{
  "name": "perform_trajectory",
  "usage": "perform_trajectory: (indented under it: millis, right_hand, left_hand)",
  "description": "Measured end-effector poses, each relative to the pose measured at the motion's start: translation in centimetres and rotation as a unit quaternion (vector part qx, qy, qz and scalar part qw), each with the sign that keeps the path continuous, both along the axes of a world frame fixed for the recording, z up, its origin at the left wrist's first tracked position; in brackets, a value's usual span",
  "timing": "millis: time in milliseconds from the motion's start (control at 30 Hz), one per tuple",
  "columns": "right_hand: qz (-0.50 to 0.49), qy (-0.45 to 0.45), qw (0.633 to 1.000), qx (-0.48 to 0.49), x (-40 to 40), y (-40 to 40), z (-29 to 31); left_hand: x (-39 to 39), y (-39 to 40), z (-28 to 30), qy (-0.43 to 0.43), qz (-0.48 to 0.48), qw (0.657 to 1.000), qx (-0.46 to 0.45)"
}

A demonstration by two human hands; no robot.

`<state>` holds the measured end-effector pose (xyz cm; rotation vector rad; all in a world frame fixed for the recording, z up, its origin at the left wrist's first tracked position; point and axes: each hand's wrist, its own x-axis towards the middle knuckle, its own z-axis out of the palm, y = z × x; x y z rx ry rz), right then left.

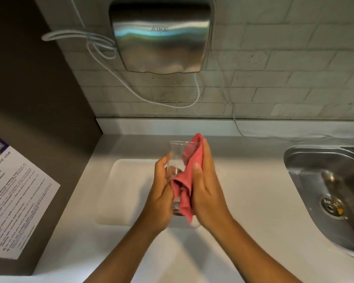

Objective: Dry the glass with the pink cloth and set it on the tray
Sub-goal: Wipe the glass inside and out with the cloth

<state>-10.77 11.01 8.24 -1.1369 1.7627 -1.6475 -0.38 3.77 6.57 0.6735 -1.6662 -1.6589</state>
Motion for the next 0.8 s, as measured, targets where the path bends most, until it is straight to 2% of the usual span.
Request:
perform_trajectory:
  millis: [67,133,267,433,567,800]
  right_hand:
    - [0.021,0.008,1.000,-0.004,1.8,1.1,-1.3]
    - [0.025,-0.025,0.999,-0.004,2.2,1.4,-1.3]
    - [-0.018,-0.030,0.999,-0.007,0.1,-0.5,1.1]
    - [0.003,-0.030,1.000,0.000,1.9,0.7,0.4]
    - [-0.039,-0.040,0.998,0.000,-0.1,-0.5,1.7]
    - [0.041,-0.019,0.999,0.016,2.1,1.4,-0.1]
  left_hand:
    - [0.4,-0.7,0.1,0.019,-0.001,1.000,0.010]
    - [0.6,-0.8,0.6,0.019,-0.021,1.000,-0.003]
    - [0.4,-0.1,0.6,-0.004,-0.032,0.999,-0.013]
    - [0.8,-1.1,1.1,-0.007,-0.025,0.994,-0.104]
    - [0.5,-0.2,0.9,0.007,-0.045,0.998,-0.033]
    - [0.3,-1.5,1.3,0.064,-0.004,0.996,0.060]
